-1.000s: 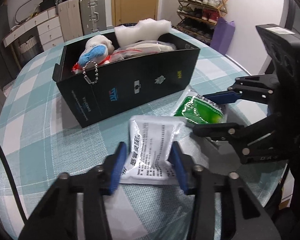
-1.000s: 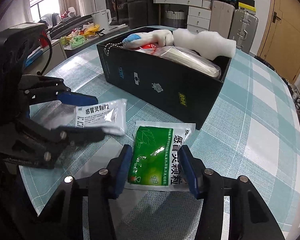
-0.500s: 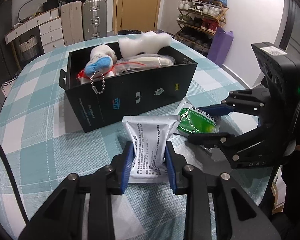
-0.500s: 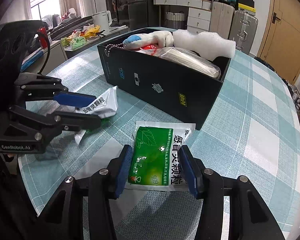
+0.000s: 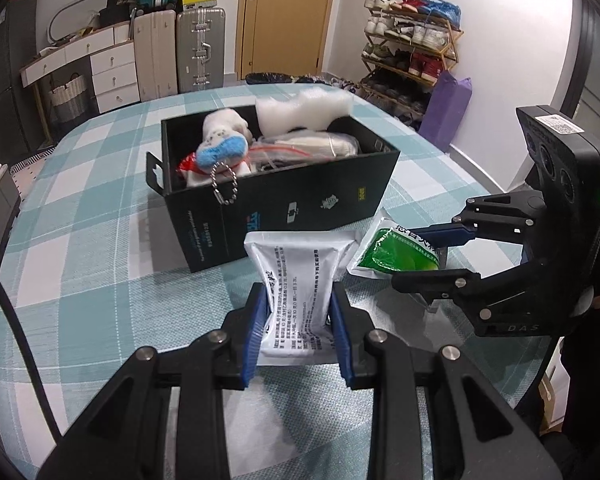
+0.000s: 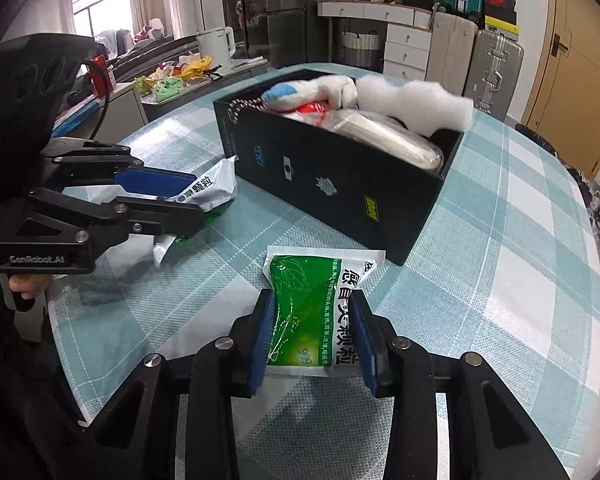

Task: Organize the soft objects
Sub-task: 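Carry the white and green sachets over the black box with both grippers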

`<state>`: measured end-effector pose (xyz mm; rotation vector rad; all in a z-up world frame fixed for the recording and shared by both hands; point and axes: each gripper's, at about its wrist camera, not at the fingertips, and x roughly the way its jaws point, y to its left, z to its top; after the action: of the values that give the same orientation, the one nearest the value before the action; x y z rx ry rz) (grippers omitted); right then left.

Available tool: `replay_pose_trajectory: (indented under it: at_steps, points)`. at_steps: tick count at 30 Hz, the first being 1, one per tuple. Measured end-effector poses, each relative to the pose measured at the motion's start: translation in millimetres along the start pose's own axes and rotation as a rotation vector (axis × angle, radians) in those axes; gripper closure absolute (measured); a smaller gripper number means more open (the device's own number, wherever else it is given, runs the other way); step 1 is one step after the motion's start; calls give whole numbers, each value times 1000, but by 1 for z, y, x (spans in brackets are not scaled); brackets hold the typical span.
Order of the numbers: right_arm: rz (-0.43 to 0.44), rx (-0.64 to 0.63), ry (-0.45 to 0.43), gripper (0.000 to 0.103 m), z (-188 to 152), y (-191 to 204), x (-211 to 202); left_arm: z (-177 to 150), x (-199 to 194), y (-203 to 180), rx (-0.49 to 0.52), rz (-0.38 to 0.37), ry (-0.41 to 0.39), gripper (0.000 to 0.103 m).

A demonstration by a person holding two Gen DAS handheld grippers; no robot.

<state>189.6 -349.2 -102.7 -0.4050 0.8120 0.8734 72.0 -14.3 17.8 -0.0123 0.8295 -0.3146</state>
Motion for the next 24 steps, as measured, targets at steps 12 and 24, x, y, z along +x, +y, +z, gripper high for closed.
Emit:
replay_pose_trajectory:
  at_steps: [12, 24]
  points:
    - [95, 66, -183, 66, 11, -8, -49, 14, -24, 10, -46, 8, -90, 73]
    - [91, 177, -279, 66, 31, -21, -67, 44, -29, 27, -75, 24, -130, 73]
